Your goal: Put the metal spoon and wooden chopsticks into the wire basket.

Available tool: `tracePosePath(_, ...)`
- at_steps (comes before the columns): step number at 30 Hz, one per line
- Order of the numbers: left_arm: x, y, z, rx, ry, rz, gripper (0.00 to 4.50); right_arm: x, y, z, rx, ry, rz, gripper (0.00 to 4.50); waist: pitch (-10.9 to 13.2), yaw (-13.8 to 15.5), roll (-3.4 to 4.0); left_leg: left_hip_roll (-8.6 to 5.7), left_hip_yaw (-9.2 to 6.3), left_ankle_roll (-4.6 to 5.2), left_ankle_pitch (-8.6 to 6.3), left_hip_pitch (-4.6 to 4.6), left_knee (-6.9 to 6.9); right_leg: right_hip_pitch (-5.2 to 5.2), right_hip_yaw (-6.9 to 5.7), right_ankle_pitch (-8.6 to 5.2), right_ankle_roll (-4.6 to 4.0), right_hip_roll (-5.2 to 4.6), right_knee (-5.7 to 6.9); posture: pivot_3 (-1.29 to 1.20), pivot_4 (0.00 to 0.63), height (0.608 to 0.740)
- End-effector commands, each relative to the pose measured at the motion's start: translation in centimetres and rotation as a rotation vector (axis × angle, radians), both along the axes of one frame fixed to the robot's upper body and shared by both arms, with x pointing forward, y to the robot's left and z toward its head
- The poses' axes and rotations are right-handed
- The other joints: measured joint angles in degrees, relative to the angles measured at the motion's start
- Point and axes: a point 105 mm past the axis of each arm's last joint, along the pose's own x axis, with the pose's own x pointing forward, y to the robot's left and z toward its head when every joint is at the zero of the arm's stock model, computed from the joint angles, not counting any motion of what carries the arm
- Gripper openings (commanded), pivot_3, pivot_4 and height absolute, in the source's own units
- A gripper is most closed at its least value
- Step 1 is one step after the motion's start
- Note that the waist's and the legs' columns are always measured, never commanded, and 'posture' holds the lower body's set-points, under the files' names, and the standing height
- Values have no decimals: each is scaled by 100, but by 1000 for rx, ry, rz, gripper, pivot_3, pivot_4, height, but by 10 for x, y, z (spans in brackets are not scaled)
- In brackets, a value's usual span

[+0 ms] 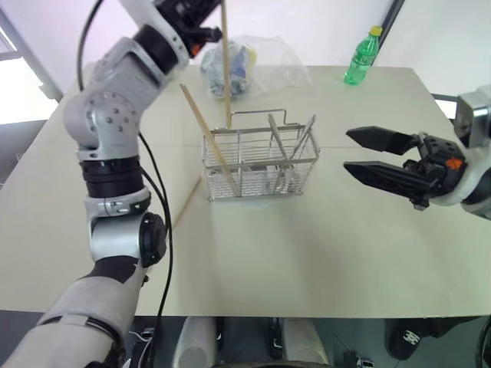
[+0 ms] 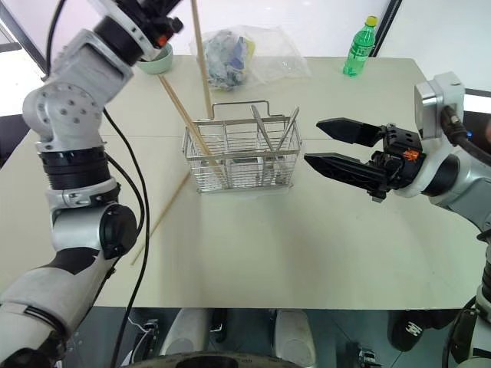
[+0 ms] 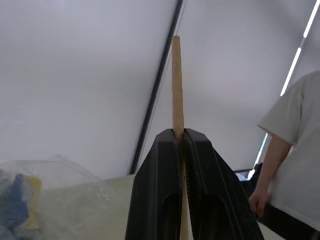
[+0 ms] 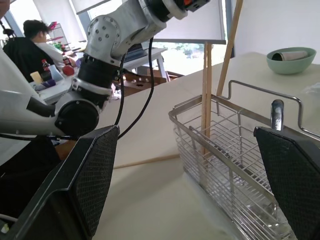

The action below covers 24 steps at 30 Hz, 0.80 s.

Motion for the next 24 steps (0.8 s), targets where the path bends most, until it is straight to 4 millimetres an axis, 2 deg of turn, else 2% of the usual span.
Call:
tracePosePath(1, -13, -6, 3, 31, -54, -18, 58, -7, 0, 16, 19, -81, -4, 4439, 0, -15, 0, 1, 0, 0, 0, 0, 0, 0, 0, 0, 0, 1, 0, 0, 150, 722)
tracePosePath(5, -21, -11, -8, 95, -44, -55, 58, -3, -2, 16, 27, -83, -32, 4439, 0, -3, 0, 2, -2, 0, 0, 0, -1, -1, 1, 0, 0, 4, 0, 0, 150, 722)
tracePosePath(6, -22, -10, -9, 106, -42, -57, 367, -2, -3, 16, 27, -83, -36, 4439, 0, -3, 0, 2, -2, 0, 0, -1, 0, -1, 1, 0, 0, 4, 0, 0, 150, 722)
tracePosePath(9, -27, -10, -12, 124, -41, -70, 1587, 0, -3, 16, 32, -85, -46, 4439, 0, -2, 0, 2, -2, 2, -1, 0, 0, 0, 2, 0, 0, 4, -1, 0, 150, 722)
tracePosePath(14, -34, -8, -14, 123, -25, -104, 4235, 6, -5, 19, 46, -87, -60, 4439, 0, -3, 0, 2, -3, 3, -2, 0, 0, 0, 2, 0, 0, 3, -1, 0, 150, 722)
tracePosePath(15, -36, -6, -14, 118, -22, -108, 4441, 7, -5, 19, 47, -87, -60, 4439, 0, -1, 0, 2, -3, 3, -2, 0, 0, 0, 2, 0, 0, 4, -1, 0, 150, 722)
tracePosePath(20, -36, 7, -6, 85, -2, -77, 4441, 9, -5, 18, 50, -86, -60, 4439, 0, -3, 0, 3, -4, 4, -2, 0, 0, 0, 3, 0, 0, 3, -1, 0, 150, 722)
tracePosePath(24, -26, 41, 11, 67, 44, 76, 4441, 10, -6, 17, 43, -86, -62, 4439, 0, -13, 0, 3, -5, 9, -5, 0, 0, 0, 3, 0, 0, 6, 0, 0, 150, 722)
